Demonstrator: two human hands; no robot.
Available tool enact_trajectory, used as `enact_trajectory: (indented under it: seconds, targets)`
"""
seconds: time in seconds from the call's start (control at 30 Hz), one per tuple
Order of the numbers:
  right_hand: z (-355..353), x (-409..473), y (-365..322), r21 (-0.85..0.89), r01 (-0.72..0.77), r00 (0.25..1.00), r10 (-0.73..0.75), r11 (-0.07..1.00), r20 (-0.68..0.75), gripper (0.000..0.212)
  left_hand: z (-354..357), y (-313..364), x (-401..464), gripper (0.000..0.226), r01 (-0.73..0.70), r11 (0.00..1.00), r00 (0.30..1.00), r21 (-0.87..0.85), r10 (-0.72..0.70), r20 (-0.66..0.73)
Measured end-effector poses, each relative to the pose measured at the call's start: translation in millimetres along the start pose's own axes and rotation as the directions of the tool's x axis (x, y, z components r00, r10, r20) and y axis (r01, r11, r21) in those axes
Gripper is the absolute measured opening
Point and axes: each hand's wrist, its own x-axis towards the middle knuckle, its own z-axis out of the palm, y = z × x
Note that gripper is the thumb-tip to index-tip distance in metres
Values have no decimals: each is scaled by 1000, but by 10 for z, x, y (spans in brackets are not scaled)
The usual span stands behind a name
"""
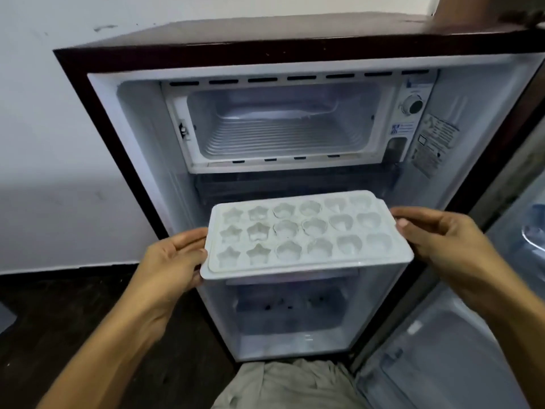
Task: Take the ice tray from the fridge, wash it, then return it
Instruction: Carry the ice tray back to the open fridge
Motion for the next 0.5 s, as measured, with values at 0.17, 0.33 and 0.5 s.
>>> enact_trajectory:
  seconds: [0.17, 0.33, 0.5]
  targets:
    - [203, 626, -215, 64, 44, 999, -43, 997, -14, 15, 224, 316, 589, 34, -84, 996, 994, 44, 87, -71]
    - [399, 1148, -397, 142, 69, 997, -65, 988, -35, 18, 386, 636, 1162, 25, -205, 971, 970, 124, 218, -108]
    - [602, 1587, -504, 175, 82, 995, -70, 981, -72, 21, 560, 813, 1769, 18, -314, 920, 918, 232, 357, -172]
